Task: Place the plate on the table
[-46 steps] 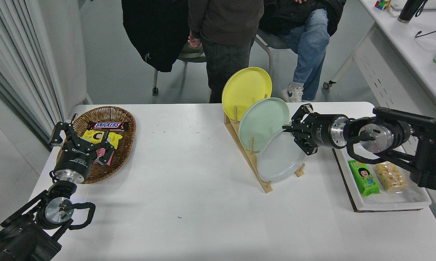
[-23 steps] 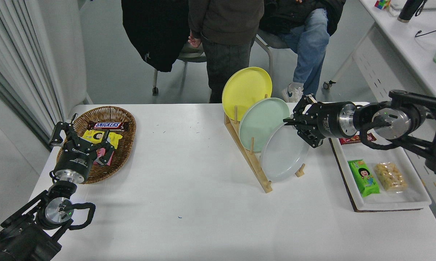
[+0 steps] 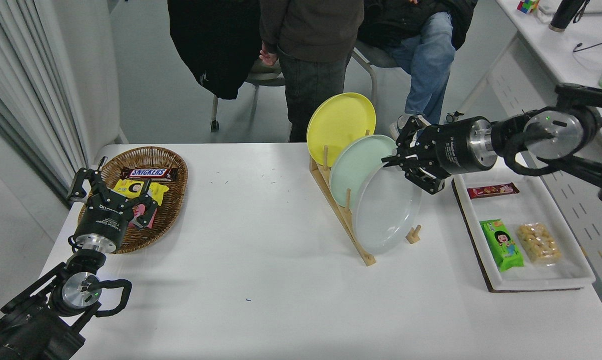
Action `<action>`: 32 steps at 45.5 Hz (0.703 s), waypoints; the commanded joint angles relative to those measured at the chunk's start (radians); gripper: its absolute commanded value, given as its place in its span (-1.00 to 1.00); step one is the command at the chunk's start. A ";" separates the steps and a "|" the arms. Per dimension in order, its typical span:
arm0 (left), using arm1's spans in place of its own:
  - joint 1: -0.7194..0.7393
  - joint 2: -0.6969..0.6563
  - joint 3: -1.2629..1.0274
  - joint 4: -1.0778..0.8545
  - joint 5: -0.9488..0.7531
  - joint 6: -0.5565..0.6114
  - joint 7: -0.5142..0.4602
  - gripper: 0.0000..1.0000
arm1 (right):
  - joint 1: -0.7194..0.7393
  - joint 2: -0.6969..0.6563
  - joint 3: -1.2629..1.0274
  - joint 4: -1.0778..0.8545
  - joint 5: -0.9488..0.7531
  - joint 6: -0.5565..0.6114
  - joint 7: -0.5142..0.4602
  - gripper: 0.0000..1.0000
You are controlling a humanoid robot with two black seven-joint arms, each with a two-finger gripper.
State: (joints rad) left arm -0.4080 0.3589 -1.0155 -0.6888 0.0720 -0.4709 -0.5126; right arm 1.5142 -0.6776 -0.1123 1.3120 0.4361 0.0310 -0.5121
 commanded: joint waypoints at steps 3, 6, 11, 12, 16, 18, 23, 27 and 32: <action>0.000 0.000 0.000 0.000 0.000 0.000 0.000 0.96 | 0.101 0.024 -0.058 0.013 0.116 -0.011 -0.029 -1.00; 0.000 0.000 0.000 0.000 0.000 0.000 0.000 0.96 | 0.115 0.030 -0.056 0.013 0.121 -0.032 -0.032 -1.00; 0.000 0.000 0.000 0.000 0.000 0.000 0.000 0.96 | 0.121 0.058 -0.056 0.006 0.125 -0.052 -0.049 -1.00; 0.000 0.000 0.000 0.000 0.000 0.000 0.000 0.96 | 0.119 0.062 -0.056 0.004 0.125 -0.056 -0.052 -1.00; 0.000 0.000 0.000 0.000 0.000 0.000 0.000 0.96 | 0.113 0.075 -0.056 0.003 0.125 -0.071 -0.057 -1.00; 0.000 0.000 0.000 0.000 0.000 0.000 0.000 0.96 | 0.109 0.075 -0.055 0.003 0.125 -0.079 -0.060 -1.00; 0.000 0.000 0.000 0.000 0.000 0.000 0.000 0.96 | 0.092 0.081 -0.043 -0.007 0.130 -0.105 -0.081 -1.00; 0.000 0.000 0.000 0.000 0.000 0.000 0.000 0.96 | 0.090 0.113 -0.038 -0.023 0.157 -0.115 -0.085 -1.00; 0.000 0.000 0.000 0.000 0.000 0.000 0.000 0.96 | 0.093 0.153 -0.038 -0.026 0.208 -0.149 -0.083 -1.00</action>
State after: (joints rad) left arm -0.4080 0.3589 -1.0155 -0.6888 0.0722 -0.4709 -0.5121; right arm 1.6093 -0.5861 -0.1559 1.3012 0.5767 -0.0632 -0.5824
